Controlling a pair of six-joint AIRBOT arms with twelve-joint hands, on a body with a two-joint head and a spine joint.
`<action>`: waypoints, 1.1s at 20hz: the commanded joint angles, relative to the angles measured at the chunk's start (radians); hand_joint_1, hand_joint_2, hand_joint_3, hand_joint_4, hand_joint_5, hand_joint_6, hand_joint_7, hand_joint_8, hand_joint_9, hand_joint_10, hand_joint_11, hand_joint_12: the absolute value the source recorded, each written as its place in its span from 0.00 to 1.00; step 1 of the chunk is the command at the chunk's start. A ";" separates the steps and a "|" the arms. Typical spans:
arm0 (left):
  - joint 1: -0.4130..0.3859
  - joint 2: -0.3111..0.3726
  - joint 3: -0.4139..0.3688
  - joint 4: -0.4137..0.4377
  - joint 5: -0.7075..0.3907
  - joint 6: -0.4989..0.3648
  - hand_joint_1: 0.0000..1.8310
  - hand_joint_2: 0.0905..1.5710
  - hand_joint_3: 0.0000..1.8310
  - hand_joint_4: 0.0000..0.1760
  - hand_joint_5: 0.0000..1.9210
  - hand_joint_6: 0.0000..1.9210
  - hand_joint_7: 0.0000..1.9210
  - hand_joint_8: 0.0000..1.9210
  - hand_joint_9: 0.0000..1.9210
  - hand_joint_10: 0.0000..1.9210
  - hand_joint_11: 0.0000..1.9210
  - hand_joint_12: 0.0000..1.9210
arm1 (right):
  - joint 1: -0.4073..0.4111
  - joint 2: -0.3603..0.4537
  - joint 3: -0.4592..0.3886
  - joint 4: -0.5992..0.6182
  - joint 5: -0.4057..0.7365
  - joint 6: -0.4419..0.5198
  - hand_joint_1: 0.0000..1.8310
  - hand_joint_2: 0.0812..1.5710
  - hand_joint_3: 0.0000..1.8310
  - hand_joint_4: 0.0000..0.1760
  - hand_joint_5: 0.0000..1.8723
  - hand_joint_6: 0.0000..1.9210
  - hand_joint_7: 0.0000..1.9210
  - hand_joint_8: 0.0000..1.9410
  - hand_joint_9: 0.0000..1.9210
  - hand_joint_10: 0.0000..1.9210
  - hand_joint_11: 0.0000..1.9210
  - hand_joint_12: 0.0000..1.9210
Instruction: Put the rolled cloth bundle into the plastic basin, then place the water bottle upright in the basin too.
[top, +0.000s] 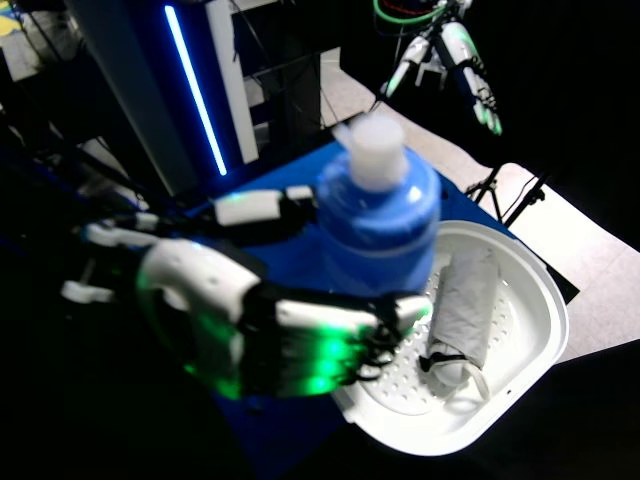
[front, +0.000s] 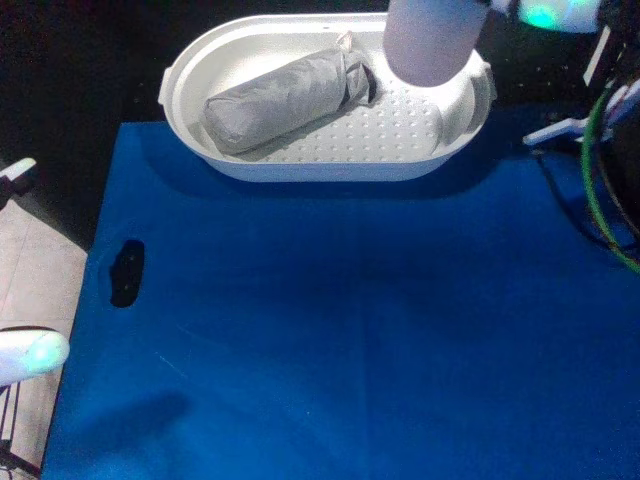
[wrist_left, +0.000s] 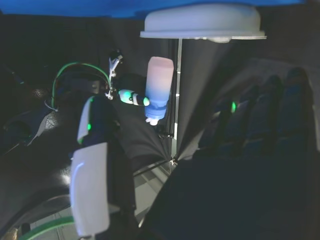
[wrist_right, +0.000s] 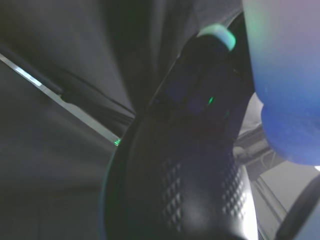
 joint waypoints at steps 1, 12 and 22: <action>-0.006 -0.007 0.009 -0.006 -0.127 -0.012 0.32 0.51 0.00 0.77 0.00 0.00 0.00 0.00 0.00 0.00 0.00 0.00 | 0.020 -0.010 0.018 0.018 0.108 0.024 0.61 0.75 0.00 0.00 0.43 0.65 0.45 0.78 0.48 0.91 0.46 0.97; -0.007 -0.015 0.015 -0.001 -0.144 -0.027 0.30 0.50 0.00 0.75 0.00 0.00 0.00 0.00 0.00 0.00 0.00 0.00 | 0.016 -0.077 0.116 0.050 -0.046 0.025 0.61 0.75 0.00 0.00 0.42 0.67 0.48 0.84 0.50 0.94 0.47 1.00; -0.007 -0.020 0.015 0.001 -0.147 -0.031 0.32 0.51 0.00 0.69 0.00 0.00 0.00 0.00 0.00 0.00 0.00 0.00 | -0.015 -0.108 0.132 0.070 -0.064 0.026 0.60 0.75 0.00 0.00 0.44 0.64 0.44 0.68 0.45 0.82 0.40 0.90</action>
